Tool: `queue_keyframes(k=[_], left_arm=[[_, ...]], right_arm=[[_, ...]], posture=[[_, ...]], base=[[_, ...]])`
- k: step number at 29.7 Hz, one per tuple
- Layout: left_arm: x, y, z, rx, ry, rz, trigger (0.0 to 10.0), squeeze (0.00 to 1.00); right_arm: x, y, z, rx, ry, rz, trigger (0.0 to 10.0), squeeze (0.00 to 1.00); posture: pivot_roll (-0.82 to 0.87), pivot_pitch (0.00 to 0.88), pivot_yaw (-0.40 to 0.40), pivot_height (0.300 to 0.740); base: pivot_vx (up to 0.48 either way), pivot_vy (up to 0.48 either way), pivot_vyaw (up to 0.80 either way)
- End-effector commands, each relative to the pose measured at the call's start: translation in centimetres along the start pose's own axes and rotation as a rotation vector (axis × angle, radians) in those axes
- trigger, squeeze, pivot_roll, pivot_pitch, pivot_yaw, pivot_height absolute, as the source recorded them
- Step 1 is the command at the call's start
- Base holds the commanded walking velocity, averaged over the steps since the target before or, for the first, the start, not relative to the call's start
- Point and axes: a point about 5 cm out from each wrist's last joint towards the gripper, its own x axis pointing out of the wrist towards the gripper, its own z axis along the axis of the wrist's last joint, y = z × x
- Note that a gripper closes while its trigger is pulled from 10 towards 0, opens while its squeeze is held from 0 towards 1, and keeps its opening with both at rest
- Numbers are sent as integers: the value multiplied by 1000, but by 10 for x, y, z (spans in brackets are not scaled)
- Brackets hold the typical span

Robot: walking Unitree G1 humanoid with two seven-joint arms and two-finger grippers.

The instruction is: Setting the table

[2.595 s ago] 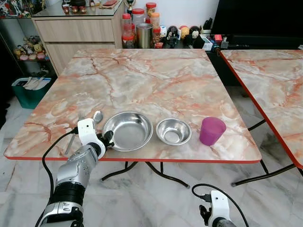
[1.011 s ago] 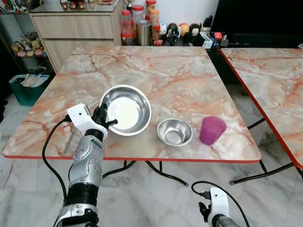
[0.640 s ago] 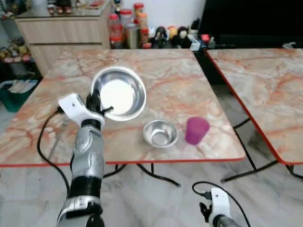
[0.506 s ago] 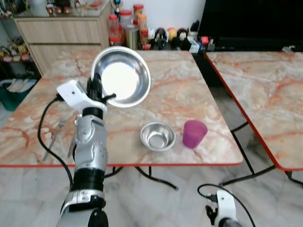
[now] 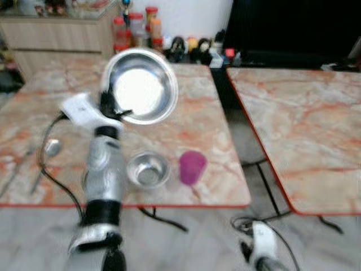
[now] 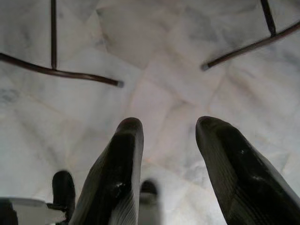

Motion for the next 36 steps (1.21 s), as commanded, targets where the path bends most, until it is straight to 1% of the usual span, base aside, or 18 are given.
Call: queue_keyframes(k=[1, 4, 11, 13, 33, 36], left_arm=[[0, -15, -3, -36, 1, -41, 10000, 0], [0, -15, -2, -30, -3, -41, 10000, 0], [2, -16, -2, -24, -2, -39, 10000, 0], [2, -16, -2, -21, -3, -41, 10000, 0], [1, -16, -4, -8, 12, -43, 10000, 0], [1, -17, -4, -12, 13, -49, 10000, 0]], right_arm=[[-3, -12, -6, 4, 24, -31, 10000, 0], [-3, -11, -6, 6, 12, -27, 10000, 0], [-3, -13, -8, 9, 17, -33, 10000, 0], [-3, -13, -8, 9, 18, -33, 10000, 0], [-3, -11, -8, -7, 13, -32, 10000, 0], [-3, -12, -8, 10, 13, -34, 10000, 0]], posture=[[8, 0, -53, 740], [7, 0, -53, 740], [6, 0, -56, 740], [6, 0, -56, 740], [3, 0, -53, 740], [3, 0, -53, 740]], base=[[0, 0, -531], [0, -203, -177], [0, -372, 0], [247, -364, 0], [363, -306, 0], [382, -285, 0]])
